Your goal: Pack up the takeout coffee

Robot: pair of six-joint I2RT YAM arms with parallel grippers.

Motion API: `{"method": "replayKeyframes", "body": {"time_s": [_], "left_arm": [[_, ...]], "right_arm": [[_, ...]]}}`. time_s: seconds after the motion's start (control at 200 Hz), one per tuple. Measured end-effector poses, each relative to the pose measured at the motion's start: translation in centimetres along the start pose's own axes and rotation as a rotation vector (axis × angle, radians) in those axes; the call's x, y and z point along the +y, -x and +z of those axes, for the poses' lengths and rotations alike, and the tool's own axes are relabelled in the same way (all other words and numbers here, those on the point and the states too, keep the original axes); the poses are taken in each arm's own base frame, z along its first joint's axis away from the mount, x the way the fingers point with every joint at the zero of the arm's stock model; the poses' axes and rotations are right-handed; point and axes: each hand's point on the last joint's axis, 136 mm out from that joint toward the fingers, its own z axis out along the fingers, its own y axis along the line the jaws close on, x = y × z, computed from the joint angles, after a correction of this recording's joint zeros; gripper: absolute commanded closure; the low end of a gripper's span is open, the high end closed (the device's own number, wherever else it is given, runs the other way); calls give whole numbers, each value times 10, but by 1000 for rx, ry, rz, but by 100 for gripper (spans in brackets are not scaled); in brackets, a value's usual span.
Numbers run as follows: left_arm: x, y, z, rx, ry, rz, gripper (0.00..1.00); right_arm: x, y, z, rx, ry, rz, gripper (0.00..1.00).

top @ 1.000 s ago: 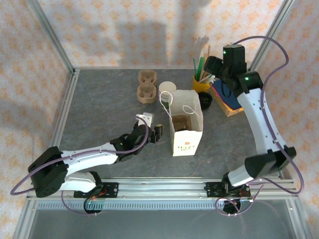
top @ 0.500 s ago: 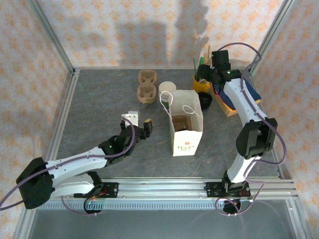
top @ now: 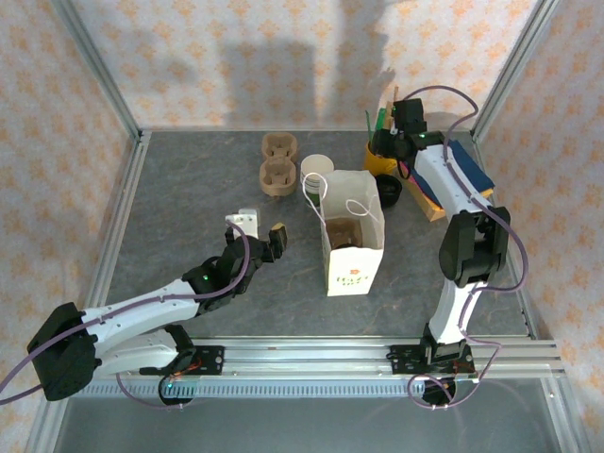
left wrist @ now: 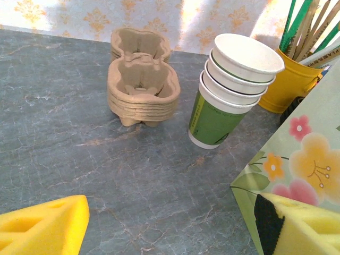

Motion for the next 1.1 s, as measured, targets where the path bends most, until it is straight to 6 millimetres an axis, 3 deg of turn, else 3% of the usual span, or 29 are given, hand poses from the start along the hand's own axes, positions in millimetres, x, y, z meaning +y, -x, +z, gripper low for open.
{"method": "replayKeyframes", "body": {"time_s": [0.315, 0.586, 0.841, 0.966, 1.096], "left_arm": [[-3, -3, 0, 13, -18, -8, 16], [0, -10, 1, 26, -14, -21, 15], [4, -15, 4, 43, 6, -27, 15], [6, -16, 5, 47, 11, -32, 15], [6, -16, 5, 48, 11, -34, 16]], "right_arm": [[1, -1, 0, 4, 11, -5, 62], [-5, 2, 4, -2, -26, -17, 83], [-10, 3, 1, -5, -53, -32, 93], [-7, 13, -21, -38, -44, -30, 97], [1, 36, -74, -133, -3, -26, 100]]}}
